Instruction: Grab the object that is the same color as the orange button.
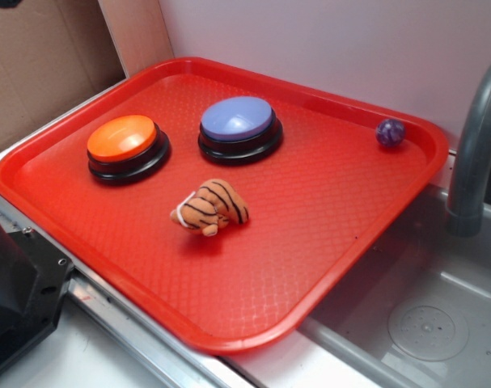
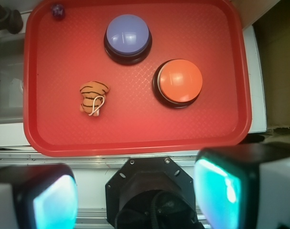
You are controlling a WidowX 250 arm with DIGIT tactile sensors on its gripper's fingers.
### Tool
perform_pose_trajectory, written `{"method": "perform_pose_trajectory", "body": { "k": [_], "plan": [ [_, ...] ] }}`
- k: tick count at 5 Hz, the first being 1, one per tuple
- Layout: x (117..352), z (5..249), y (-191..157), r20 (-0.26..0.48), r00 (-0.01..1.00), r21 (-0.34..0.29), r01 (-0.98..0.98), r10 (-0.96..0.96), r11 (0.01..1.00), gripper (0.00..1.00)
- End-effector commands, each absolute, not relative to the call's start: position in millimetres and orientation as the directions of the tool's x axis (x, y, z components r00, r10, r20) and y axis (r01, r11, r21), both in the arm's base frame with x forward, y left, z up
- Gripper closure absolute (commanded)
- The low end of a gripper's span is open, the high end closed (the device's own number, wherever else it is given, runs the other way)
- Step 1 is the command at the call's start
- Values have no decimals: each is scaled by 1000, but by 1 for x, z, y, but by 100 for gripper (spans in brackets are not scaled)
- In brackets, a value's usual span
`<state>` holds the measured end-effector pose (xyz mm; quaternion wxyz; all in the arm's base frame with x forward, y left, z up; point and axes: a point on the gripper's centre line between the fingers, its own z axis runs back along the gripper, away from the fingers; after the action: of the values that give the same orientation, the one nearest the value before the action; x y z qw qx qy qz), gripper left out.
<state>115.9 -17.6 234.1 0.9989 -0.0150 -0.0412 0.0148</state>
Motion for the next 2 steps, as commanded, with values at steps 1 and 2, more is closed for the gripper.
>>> {"method": "perform_pose_trajectory", "body": {
  "k": [1, 2],
  "plan": [
    [116, 234, -18, 82, 996, -31, -28, 31, 999, 0],
    [130, 184, -27, 63, 984, -131, -155, 165, 979, 0]
  ]
}}
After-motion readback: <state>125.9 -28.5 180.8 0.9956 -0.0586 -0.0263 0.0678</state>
